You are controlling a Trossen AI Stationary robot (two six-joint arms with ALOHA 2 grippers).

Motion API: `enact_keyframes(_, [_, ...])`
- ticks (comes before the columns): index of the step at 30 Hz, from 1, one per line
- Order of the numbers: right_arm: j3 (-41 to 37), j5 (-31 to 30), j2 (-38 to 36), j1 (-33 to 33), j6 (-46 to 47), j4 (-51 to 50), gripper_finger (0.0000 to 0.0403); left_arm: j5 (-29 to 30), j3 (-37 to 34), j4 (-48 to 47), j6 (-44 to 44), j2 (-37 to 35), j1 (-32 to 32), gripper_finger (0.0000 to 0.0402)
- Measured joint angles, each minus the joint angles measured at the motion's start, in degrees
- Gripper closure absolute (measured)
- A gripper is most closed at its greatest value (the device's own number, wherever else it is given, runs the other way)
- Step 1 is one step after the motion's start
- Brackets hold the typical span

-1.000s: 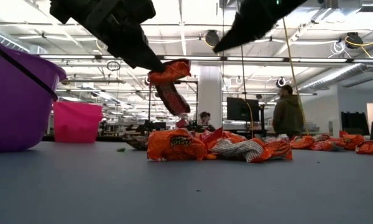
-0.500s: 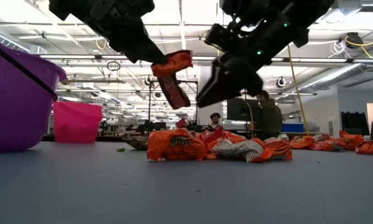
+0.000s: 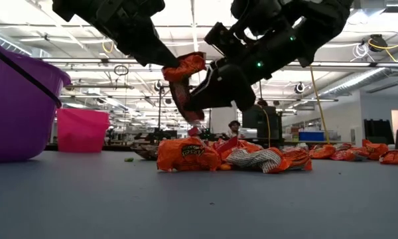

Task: Organize candy in baskets
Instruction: Put the orange chocolate into the pink bucket

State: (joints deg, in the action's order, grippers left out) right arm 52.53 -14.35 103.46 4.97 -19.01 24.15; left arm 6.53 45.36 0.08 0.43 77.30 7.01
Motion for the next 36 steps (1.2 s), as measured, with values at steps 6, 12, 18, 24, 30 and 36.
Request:
enact_keyframes(6, [0.0, -0.5, 0.2, 0.0, -1.2, 0.3, 0.0371, 0.0, 0.0, 0.0, 0.0, 0.0, 0.0, 0.0399])
enact_keyframes(12, [0.0, -0.5, 0.2, 0.0, -0.7, -3.5, 0.0386, 0.0, 0.0, -0.2, 0.0, -0.3, 0.0, 0.0399])
enact_keyframes(18, [0.0, -0.5, 0.2, -0.2, -0.2, -8.7, 0.04, 5.7, 0.0, -3.8, 0.0, -4.1, 0.0, 0.0399])
enact_keyframes(24, [0.0, -0.5, 0.2, -1.5, 3.4, -12.5, 0.0389, 19.4, 0.1, -11.5, 0.0, -9.7, 0.0, 0.0399])
enact_keyframes(30, [0.0, -0.3, 0.2, -2.0, 8.1, -12.4, 0.0371, 29.4, 0.1, -20.4, -1.2, -13.5, -1.6, 0.0399])
enact_keyframes(36, [0.0, 1.2, 0.2, -2.0, 8.8, -12.0, 0.0302, 31.4, 0.1, -27.0, -3.7, -15.0, -6.0, 0.0399])
